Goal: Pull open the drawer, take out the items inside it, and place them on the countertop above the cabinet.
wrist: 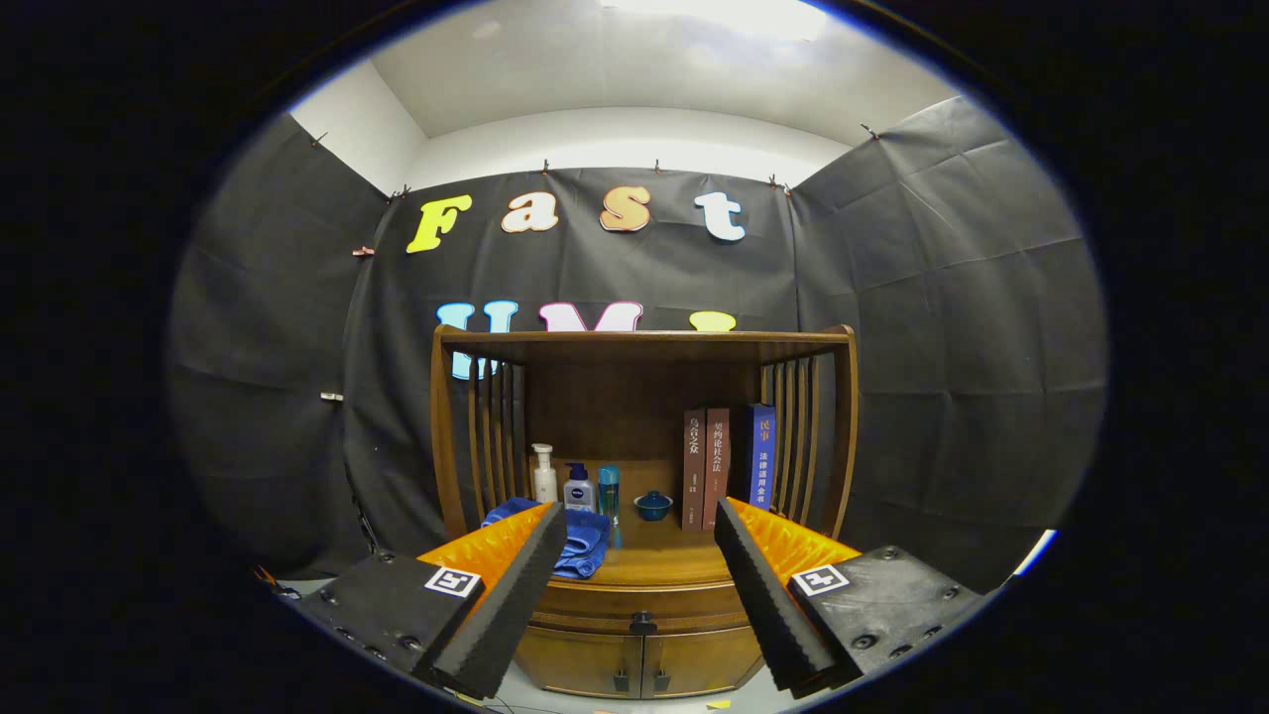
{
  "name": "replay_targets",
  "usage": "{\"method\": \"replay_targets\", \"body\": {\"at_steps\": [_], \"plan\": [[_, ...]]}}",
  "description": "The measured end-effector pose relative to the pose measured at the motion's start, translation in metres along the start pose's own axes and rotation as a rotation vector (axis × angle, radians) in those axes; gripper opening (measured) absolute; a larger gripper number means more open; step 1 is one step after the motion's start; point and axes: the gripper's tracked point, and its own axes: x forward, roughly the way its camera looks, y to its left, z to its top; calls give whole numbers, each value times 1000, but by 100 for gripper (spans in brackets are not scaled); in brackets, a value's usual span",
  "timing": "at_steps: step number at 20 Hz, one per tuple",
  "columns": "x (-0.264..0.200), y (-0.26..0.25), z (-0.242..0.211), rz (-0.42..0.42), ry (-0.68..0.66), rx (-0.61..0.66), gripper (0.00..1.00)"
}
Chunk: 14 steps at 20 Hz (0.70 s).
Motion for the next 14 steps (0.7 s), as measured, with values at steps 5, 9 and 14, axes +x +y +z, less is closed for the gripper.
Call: {"method": "replay_targets", "body": {"at_steps": [5,9,14], "plan": [[6,-3,-18,-4,31,15,98],[14,0,-39,1,56,10,98],[32,0,-89,2,122,-4,98]]}}
